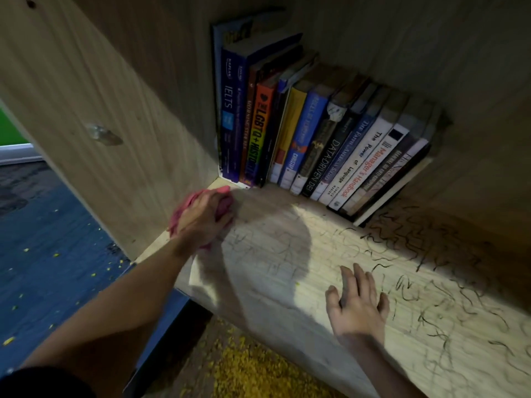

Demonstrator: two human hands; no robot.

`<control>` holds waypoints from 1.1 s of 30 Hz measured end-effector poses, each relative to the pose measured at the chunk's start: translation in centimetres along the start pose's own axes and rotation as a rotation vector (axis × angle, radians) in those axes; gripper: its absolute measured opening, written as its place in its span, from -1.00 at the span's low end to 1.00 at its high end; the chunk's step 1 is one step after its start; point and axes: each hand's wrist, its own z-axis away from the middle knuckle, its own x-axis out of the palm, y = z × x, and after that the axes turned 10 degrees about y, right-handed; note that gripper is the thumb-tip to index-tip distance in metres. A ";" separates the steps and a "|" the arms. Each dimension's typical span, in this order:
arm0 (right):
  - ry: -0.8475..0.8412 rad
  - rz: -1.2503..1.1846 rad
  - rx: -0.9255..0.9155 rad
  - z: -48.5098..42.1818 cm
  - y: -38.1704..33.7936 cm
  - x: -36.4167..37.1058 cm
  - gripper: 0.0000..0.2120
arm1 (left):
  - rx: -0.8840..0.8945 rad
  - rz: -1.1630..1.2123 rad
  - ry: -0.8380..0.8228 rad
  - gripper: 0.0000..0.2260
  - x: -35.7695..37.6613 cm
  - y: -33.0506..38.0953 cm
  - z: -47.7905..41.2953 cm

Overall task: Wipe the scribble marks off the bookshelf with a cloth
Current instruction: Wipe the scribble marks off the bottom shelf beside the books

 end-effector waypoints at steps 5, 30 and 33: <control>-0.042 -0.019 -0.012 0.2 -0.2 -0.7 -0.34 | -0.133 -0.102 -0.090 -0.44 -3.1 0.3 5.2; -0.038 -0.162 -0.040 0.2 0.1 -1.4 -0.48 | -0.690 0.078 0.240 -0.52 -5.4 8.2 12.3; 0.039 -0.326 0.037 0.3 0.2 -2.0 -0.25 | -1.124 0.188 0.097 -0.24 -5.2 5.8 11.8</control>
